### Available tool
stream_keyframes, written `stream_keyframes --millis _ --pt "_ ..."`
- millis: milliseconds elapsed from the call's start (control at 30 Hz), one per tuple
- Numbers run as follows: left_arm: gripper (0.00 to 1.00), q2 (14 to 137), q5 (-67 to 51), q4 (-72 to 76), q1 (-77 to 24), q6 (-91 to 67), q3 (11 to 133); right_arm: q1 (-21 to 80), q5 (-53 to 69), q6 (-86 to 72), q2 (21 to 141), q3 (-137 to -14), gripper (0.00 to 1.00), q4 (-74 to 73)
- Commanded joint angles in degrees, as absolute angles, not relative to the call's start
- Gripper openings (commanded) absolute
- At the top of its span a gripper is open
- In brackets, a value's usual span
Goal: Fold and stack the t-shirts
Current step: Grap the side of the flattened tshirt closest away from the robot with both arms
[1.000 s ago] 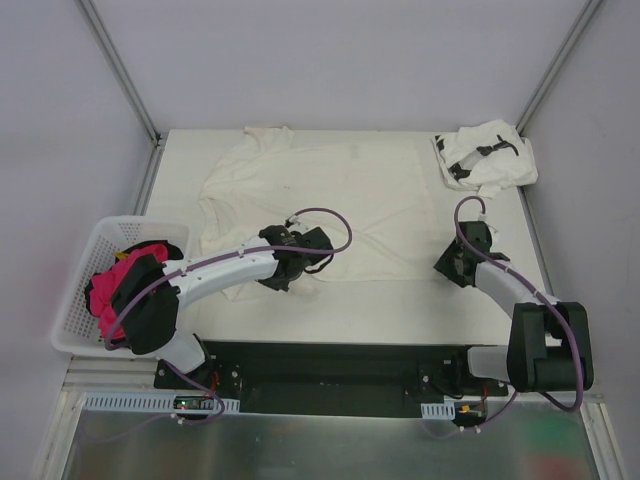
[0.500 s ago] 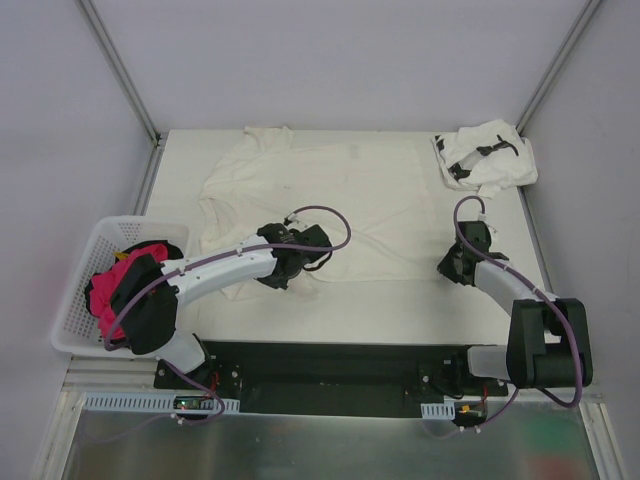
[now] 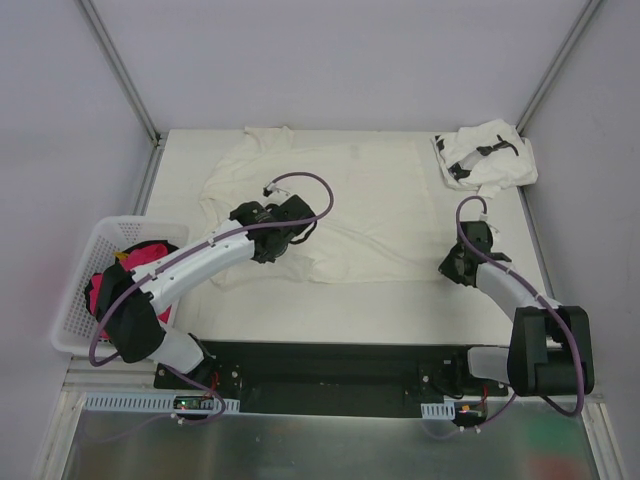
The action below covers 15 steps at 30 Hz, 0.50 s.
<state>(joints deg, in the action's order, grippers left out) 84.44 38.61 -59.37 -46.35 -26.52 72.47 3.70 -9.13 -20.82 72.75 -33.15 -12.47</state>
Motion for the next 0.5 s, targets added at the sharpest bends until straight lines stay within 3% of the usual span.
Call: stream_keyframes --millis 0,467 --pt "0.0 82.2 42.5 -61.7 -45.2 -24.6 75.6 4.0 -11.1 -20.5 71.4 -35.9 0.01 -14.9" --pt "0.0 81.1 46.7 -61.6 -40.3 -21.7 77.7 4.0 -11.4 -20.0 73.9 -41.5 0.01 -16.7"
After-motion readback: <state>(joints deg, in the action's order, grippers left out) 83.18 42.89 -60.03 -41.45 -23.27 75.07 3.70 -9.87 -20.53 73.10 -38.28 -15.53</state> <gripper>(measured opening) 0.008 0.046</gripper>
